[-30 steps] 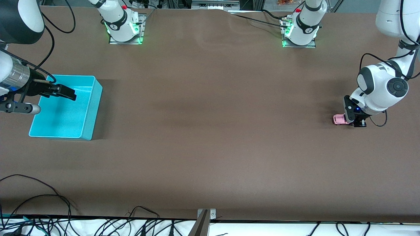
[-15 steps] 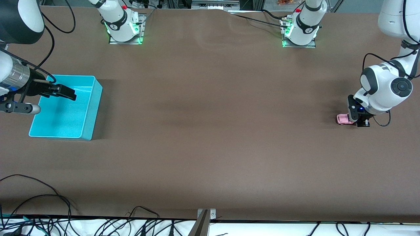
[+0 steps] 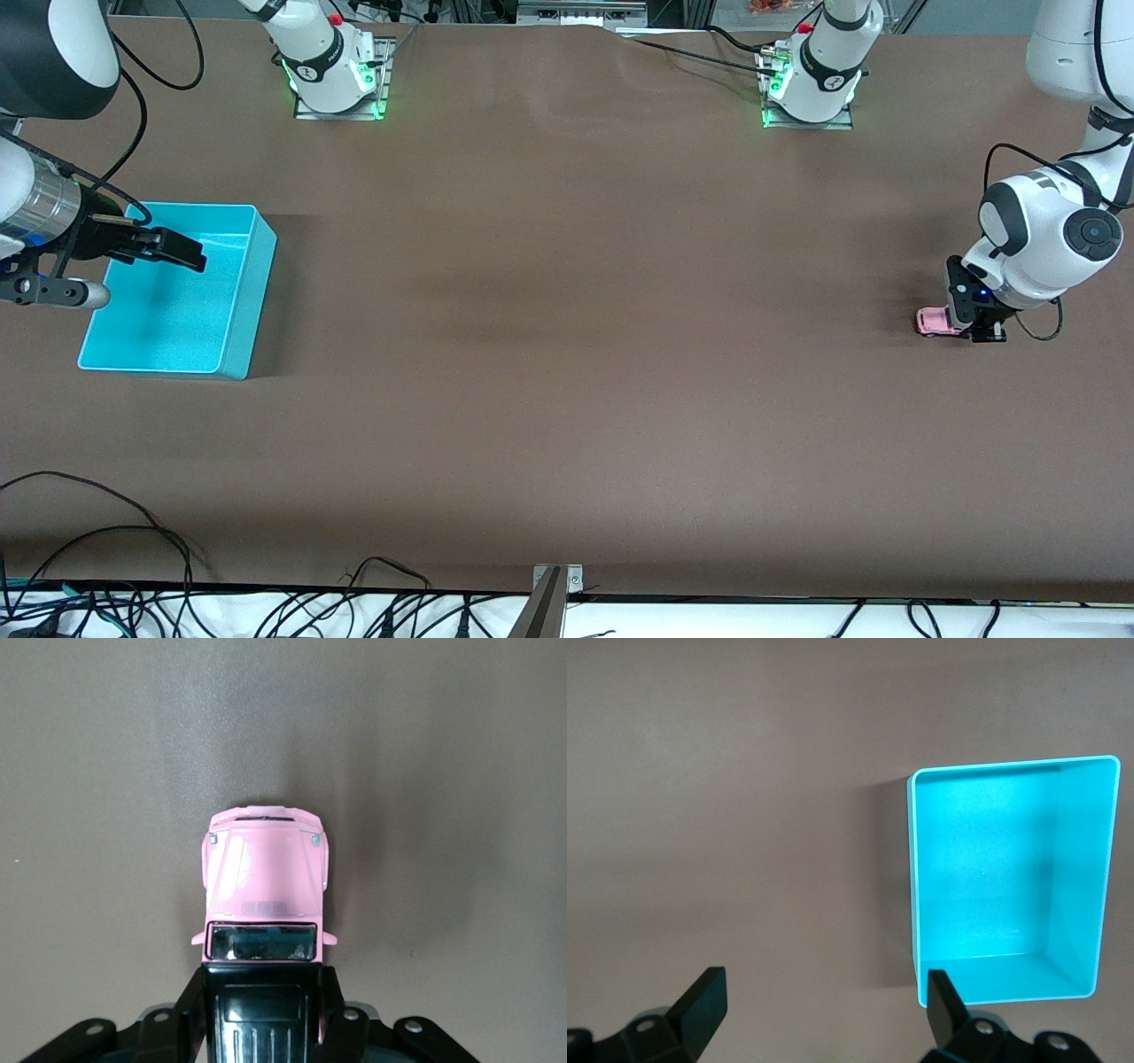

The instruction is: Wind and store pink jeep toy

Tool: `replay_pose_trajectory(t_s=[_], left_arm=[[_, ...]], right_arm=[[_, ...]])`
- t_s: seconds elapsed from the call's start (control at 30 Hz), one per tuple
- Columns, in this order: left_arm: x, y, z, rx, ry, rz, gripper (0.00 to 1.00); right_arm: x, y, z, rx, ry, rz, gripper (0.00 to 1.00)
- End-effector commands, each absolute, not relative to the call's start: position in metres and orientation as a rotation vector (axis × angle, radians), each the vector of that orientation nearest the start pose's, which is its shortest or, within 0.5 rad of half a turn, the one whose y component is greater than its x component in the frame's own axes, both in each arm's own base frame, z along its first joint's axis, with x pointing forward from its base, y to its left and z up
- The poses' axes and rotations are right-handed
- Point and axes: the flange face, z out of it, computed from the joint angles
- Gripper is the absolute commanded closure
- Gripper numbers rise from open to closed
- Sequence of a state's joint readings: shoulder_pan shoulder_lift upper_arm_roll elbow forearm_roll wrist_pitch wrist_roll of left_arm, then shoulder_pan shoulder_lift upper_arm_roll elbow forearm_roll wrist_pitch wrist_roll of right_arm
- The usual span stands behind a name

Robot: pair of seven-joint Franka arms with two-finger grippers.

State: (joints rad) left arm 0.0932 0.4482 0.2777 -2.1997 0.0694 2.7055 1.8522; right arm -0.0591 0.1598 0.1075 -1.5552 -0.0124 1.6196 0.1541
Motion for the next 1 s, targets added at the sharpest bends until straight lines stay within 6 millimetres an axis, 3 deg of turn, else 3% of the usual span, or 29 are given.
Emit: replay_pose_trajectory(t_s=[0.0, 0.8, 0.87, 0.93, 0.97], left_arm=[[0.519, 0.2134, 0.1729, -2.174, 2.109, 0.173, 1.0], [0.5174, 0.2144, 0.1702, -2.279, 2.011, 0.154, 1.0], [0.5185, 0.2139, 0.1715, -2.284, 2.003, 0.148, 0.88], [0.5221, 0.2148, 0.1747, -2.277, 1.999, 0.141, 0.83], [0.5242, 0.2152, 0.1771, -2.272, 1.997, 0.137, 0.75]], right_arm=[[0.5992, 0.0242, 0.5497, -3.126, 0.174, 0.135, 0.0], [0.5992, 0.0242, 0.5497, -3.126, 0.171, 0.135, 0.0], [0.5992, 0.0242, 0.5497, -3.126, 0.174, 0.135, 0.0], [0.5992, 0.0242, 0.5497, -3.126, 0.171, 0.135, 0.0], [0.5992, 0.0242, 0.5497, -3.126, 0.171, 0.135, 0.0]])
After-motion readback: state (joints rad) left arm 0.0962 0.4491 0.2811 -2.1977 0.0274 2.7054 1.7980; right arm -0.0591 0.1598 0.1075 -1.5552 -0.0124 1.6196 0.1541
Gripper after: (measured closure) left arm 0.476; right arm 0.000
